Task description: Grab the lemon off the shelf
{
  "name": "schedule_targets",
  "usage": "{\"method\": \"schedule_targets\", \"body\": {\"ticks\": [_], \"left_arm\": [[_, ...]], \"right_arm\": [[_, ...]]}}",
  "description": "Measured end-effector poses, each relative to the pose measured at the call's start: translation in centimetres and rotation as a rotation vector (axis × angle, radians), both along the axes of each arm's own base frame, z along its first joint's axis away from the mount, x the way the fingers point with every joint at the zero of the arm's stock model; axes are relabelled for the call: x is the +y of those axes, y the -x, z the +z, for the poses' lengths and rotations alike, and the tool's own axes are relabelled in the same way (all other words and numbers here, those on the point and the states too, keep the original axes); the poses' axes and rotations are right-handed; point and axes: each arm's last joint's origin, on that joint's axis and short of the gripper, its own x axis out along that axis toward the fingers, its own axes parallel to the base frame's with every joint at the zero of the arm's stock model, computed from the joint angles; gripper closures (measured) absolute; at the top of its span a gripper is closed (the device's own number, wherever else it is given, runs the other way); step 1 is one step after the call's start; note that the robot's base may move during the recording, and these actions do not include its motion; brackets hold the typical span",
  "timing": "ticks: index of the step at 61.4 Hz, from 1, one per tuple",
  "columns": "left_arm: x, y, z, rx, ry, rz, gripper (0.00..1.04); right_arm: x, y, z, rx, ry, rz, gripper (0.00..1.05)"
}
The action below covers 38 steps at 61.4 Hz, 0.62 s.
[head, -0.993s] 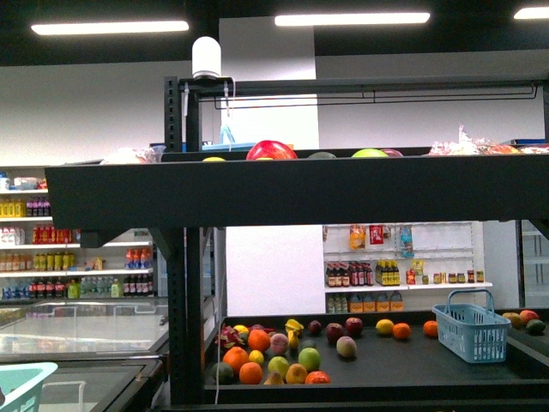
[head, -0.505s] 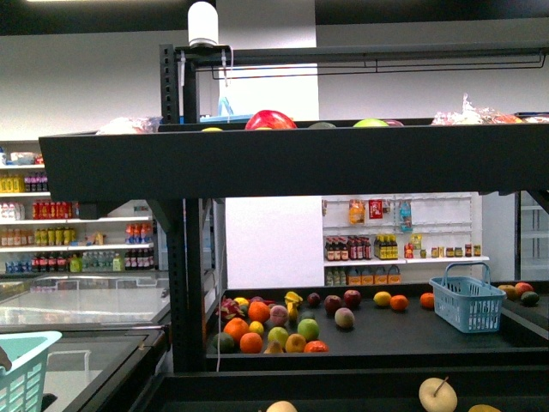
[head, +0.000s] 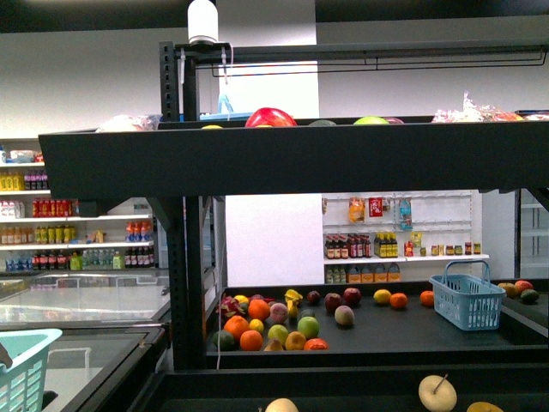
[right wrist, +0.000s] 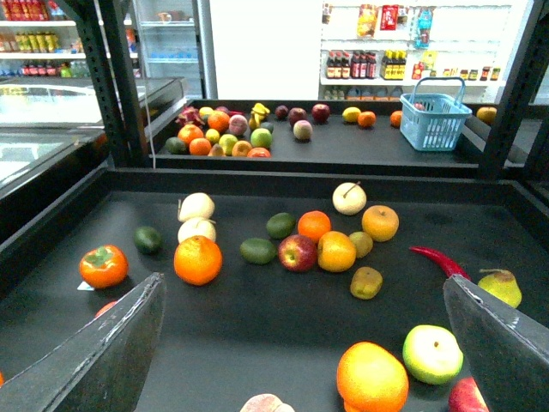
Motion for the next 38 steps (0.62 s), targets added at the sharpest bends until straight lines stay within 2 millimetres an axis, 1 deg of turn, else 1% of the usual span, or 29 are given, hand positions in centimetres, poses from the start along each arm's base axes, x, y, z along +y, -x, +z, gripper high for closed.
{"method": "schedule_targets", "body": {"ticks": [38], "left_arm": [[0.0,0.0,0.0,0.0,0.0,0.0,0.08]], "right_arm": [[0.0,0.0,0.0,0.0,0.0,0.0,0.07]]}}
